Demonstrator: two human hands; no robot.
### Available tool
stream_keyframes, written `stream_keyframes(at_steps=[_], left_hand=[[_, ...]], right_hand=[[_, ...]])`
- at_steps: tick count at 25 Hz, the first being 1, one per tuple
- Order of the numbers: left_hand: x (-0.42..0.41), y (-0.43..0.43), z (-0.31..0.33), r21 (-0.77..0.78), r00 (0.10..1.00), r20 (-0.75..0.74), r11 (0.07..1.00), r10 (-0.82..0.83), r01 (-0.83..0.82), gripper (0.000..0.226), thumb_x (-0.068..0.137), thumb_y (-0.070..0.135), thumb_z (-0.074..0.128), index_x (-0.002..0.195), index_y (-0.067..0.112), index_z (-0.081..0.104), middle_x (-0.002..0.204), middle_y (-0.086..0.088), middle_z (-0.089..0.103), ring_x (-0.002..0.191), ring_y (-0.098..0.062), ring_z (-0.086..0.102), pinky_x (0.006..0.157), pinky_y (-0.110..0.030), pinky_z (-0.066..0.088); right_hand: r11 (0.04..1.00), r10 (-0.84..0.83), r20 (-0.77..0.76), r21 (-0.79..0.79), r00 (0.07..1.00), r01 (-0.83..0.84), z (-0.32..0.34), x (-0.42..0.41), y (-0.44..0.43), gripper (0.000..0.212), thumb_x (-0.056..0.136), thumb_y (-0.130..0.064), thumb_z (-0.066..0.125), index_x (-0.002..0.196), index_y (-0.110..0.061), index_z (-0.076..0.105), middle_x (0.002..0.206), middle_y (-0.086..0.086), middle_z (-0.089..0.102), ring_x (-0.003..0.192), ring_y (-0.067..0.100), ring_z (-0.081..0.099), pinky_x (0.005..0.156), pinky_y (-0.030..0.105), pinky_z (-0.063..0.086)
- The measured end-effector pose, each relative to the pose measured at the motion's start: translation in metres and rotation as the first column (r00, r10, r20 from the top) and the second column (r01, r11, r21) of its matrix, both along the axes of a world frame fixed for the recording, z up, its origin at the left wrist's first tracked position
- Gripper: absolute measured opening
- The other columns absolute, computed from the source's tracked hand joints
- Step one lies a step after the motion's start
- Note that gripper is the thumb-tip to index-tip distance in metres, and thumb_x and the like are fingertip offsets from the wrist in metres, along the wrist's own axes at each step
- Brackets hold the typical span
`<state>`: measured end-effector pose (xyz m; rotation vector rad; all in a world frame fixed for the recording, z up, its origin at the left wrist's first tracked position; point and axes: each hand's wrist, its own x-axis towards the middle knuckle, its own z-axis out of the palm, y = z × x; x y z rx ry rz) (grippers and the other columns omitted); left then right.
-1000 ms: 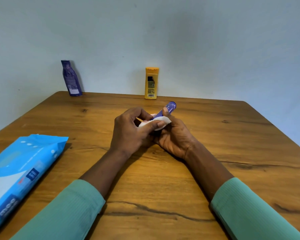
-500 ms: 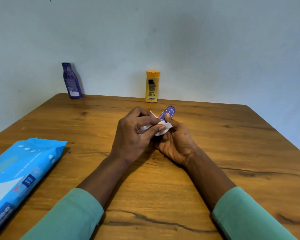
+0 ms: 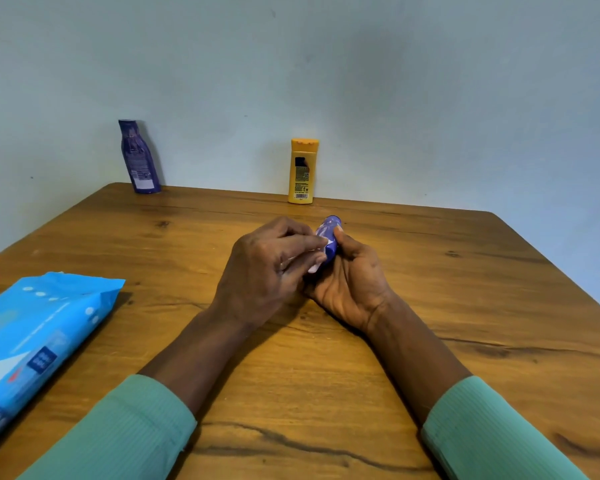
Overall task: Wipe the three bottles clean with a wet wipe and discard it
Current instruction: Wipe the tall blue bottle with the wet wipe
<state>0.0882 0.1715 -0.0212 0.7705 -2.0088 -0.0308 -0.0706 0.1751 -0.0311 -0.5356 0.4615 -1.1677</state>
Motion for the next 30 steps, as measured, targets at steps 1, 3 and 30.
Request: stream_keyframes(at_steps=[1,3,30], left_hand=[[-0.001,0.001,0.001,-0.003,1.000,0.010,1.000,-0.009,0.009,0.022,0.092,0.018,0.078,0.113,0.014,0.081,0.109,-0.003,0.073,0.097,-0.012,0.069,0.081,-0.023,0.057],[0.002,0.001,0.001,0.020,1.000,0.012,1.000,-0.018,0.018,0.021,0.091,0.020,0.080,0.111,0.015,0.082,0.106,-0.003,0.072,0.095,-0.011,0.068,0.080,-0.023,0.057],[-0.006,-0.001,-0.003,0.105,0.998,-0.064,0.994,0.006,0.000,0.022,0.086,0.016,0.084,0.107,0.013,0.083,0.101,-0.002,0.071,0.093,-0.009,0.069,0.076,-0.026,0.058]], right_hand=[[1.000,-0.006,-0.015,-0.008,1.000,0.006,0.001,0.001,0.001,0.048,0.110,-0.041,0.033,0.124,-0.002,0.057,0.105,0.018,0.070,0.092,0.026,0.070,0.097,0.041,0.053],[0.999,-0.033,-0.037,-0.011,0.999,0.032,0.003,0.003,0.003,0.048,0.110,-0.042,0.034,0.123,-0.002,0.057,0.103,0.019,0.071,0.087,0.026,0.072,0.084,0.040,0.059],[0.990,-0.125,0.054,0.076,0.991,0.121,0.000,0.007,0.002,0.045,0.107,-0.029,0.043,0.137,0.005,0.045,0.119,0.028,0.064,0.103,0.033,0.066,0.090,0.045,0.061]])
